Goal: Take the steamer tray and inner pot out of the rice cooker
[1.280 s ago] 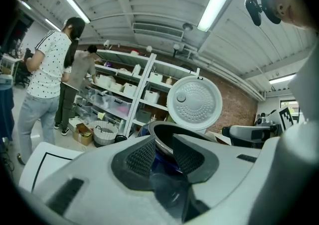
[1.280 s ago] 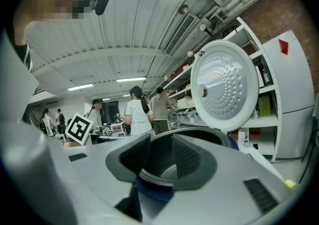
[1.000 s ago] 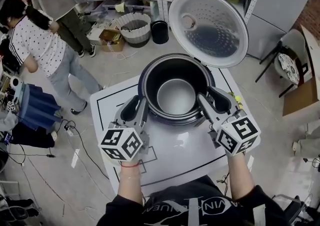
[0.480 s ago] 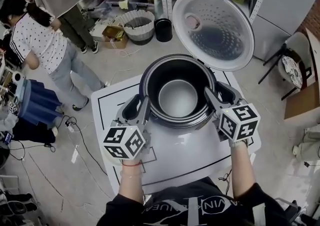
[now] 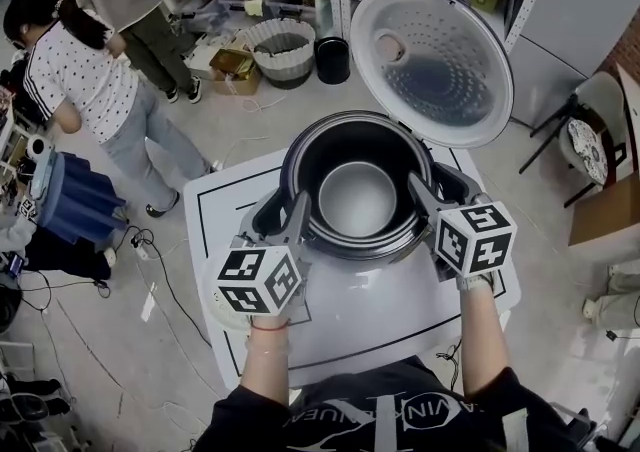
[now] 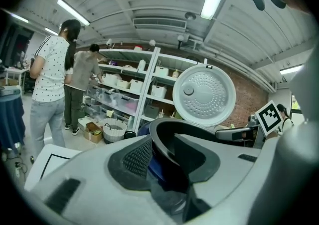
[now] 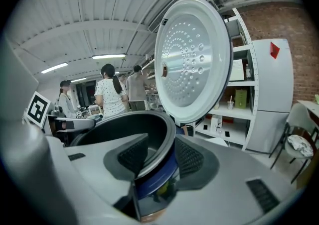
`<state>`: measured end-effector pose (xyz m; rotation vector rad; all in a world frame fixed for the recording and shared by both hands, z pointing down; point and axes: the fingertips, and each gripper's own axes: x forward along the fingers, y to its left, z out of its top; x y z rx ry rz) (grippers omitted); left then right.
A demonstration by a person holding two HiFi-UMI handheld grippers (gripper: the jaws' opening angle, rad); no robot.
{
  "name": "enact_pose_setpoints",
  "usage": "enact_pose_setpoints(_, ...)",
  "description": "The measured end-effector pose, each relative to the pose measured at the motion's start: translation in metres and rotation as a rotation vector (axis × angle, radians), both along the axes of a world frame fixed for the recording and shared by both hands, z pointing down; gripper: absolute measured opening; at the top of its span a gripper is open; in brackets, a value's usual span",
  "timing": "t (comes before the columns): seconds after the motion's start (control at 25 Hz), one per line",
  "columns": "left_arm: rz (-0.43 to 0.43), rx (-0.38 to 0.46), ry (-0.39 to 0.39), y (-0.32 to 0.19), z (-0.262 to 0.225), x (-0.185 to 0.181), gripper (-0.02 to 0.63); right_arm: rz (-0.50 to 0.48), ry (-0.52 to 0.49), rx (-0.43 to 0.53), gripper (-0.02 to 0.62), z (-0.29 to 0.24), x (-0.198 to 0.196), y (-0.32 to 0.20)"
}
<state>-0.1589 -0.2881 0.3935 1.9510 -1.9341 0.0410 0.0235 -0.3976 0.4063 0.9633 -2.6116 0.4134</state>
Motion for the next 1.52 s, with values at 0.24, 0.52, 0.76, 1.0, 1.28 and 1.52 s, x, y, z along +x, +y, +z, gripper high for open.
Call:
enact_pose_setpoints(0.24, -0.073, 0.002, 0.052, -0.003, 0.001, 0.001, 0.117, 0.013, -0.019, 0.001, 0.133, -0.001, 0.002, -0.005)
enact_pose_setpoints(0.52, -0.135, 0.02, 0.063, 0.001, -0.004, -0.002, 0.094, 0.033, -0.074, 0.02, 0.124, -0.003, 0.003, 0.001)
enact_pose_setpoints(0.76, -0.18, 0.053, 0.069, 0.008, -0.011, 0.001, 0.094, 0.014, -0.13, 0.039, 0.123, -0.014, 0.005, 0.003)
enact_pose_setpoints(1.0, -0.217, 0.101, 0.066, 0.012, -0.03, 0.001, 0.094, -0.01, -0.198, 0.091, 0.118, -0.043, 0.003, 0.003)
enact_pose_setpoints(1.28, -0.265, 0.175, 0.051, 0.021, -0.062, 0.001, 0.094, -0.047, -0.259, 0.137, 0.117, -0.077, 0.0, 0.005)
enact_pose_setpoints(1.52, -0.302, 0.213, 0.025, 0.029, -0.079, 0.008, 0.094, -0.083, -0.301, 0.163, 0.117, -0.094, 0.003, 0.007)
